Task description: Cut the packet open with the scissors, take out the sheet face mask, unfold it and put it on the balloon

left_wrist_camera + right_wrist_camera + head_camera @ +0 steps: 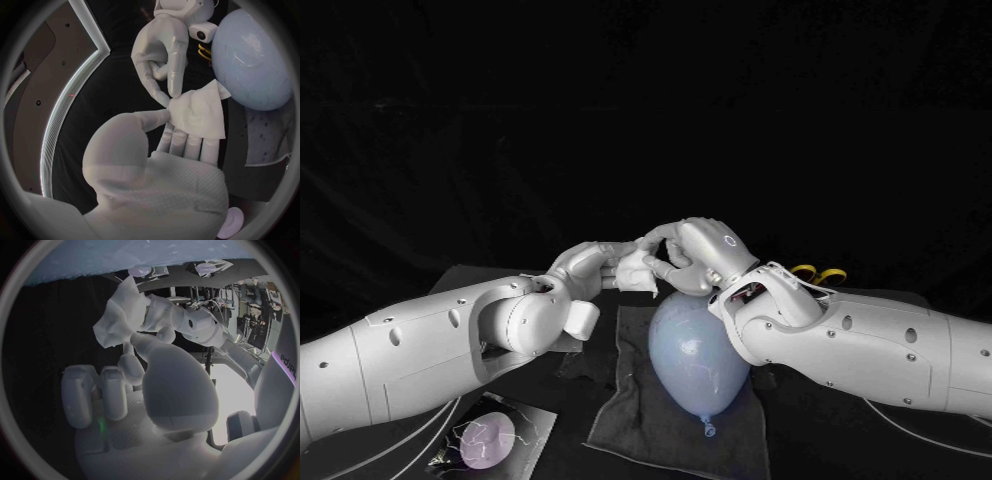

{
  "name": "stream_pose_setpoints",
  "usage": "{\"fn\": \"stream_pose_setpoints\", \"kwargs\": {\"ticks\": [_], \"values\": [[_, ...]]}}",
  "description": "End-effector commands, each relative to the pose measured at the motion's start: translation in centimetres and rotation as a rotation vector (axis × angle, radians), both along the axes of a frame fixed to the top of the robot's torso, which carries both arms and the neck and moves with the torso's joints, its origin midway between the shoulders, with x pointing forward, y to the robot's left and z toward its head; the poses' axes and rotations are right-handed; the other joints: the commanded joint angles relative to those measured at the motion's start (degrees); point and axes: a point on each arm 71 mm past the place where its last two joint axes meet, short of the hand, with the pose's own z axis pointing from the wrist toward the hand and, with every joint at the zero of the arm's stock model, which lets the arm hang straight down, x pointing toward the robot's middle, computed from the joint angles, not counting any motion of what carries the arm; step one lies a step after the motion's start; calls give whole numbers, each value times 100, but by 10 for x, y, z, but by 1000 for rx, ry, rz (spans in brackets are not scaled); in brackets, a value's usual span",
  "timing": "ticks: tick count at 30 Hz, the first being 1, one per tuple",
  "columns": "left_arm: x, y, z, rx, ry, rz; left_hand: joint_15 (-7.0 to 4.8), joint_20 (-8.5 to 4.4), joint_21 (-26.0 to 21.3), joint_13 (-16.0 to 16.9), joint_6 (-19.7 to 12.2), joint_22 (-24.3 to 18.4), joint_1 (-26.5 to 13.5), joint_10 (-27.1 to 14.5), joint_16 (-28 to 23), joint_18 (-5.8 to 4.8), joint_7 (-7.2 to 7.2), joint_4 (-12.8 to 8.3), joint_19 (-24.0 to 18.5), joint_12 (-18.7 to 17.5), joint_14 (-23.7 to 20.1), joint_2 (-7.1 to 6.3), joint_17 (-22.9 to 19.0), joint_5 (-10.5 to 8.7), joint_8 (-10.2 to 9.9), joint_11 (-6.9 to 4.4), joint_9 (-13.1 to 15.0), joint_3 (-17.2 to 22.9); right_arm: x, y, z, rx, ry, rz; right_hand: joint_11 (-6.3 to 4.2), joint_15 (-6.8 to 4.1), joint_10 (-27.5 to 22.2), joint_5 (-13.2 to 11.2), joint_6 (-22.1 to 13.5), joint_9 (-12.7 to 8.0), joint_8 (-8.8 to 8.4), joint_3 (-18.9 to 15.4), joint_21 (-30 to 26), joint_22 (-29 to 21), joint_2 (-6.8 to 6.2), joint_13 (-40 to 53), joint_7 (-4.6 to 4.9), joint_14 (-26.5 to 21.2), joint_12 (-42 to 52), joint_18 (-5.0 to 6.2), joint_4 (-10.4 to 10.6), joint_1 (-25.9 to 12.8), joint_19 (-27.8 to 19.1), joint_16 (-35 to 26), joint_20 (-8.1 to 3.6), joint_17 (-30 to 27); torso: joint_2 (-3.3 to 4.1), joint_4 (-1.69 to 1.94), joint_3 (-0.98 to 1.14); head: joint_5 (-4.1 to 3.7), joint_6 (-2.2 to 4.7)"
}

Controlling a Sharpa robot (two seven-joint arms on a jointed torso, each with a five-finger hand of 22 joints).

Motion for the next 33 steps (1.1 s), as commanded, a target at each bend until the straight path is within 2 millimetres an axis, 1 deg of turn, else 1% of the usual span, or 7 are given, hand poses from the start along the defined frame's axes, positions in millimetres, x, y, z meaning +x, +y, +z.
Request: {"fn": "stream_pose_setpoints", "kwargs": {"ticks": [1,12,18,24,28,33], "values": [[-1,-2,3,-14,-25,-18,5,-2,-15,-2,35,9,-22,30,-32,90,-7,-19,23,-10,32,29,8,25,17,5,10,12,-3,0,-2,-19,36,-5,17,-1,12,18,-34,-10,-41,-15,33,1432,-2,11,8,578,12,-66,45,-83,517,18,-3,1375,-5,-3,0,-5,3],[1,-1,3,-12,-28,-11,5,-3,-15,-2,36,10,-23,31,-33,90,-7,-24,23,-10,32,31,8,26,18,5,10,17,-9,0,8,-57,126,10,21,4,74,20,-51,-23,-61,-43,72,1445,-61,111,13,604,103,-75,41,-108,537,91,2,1458,-10,0,-1,-3,13],[1,-1,3,-12,-28,-11,5,-4,-14,-2,37,11,-27,32,-36,89,-6,-32,24,-11,33,32,10,26,18,5,12,25,-5,-4,16,-63,158,-37,30,11,73,39,-81,-40,-89,-37,62,1442,-82,127,26,614,112,-73,28,-101,531,117,8,1489,-7,6,-6,-7,28],[2,-1,3,-10,-29,-11,5,-4,-13,-2,37,11,-28,32,-37,89,-6,-36,24,-11,34,33,11,26,18,5,12,29,-4,-7,24,-35,139,-62,38,21,177,71,-83,-55,-106,0,139,1467,-67,293,32,619,270,-92,9,-72,570,132,16,1505,4,1,-1,10,29],[1,-1,3,-12,-30,-14,5,-4,-13,-2,37,11,-28,32,-37,89,-6,-36,24,-11,34,33,11,26,18,5,12,29,-2,-6,27,-43,136,-65,43,28,305,58,-53,-69,-113,8,255,1505,-98,494,36,619,467,-121,-12,-77,628,132,25,1505,4,2,-1,19,28],[1,-2,3,-13,-33,-20,5,-4,-13,-2,37,11,-28,32,-37,89,-6,-36,24,-11,34,33,11,26,18,5,12,29,2,-3,27,-66,143,-62,62,44,467,42,-77,-102,-162,-16,269,1510,-168,753,55,619,719,-124,-36,-103,636,132,38,1505,4,0,0,16,34]]}}
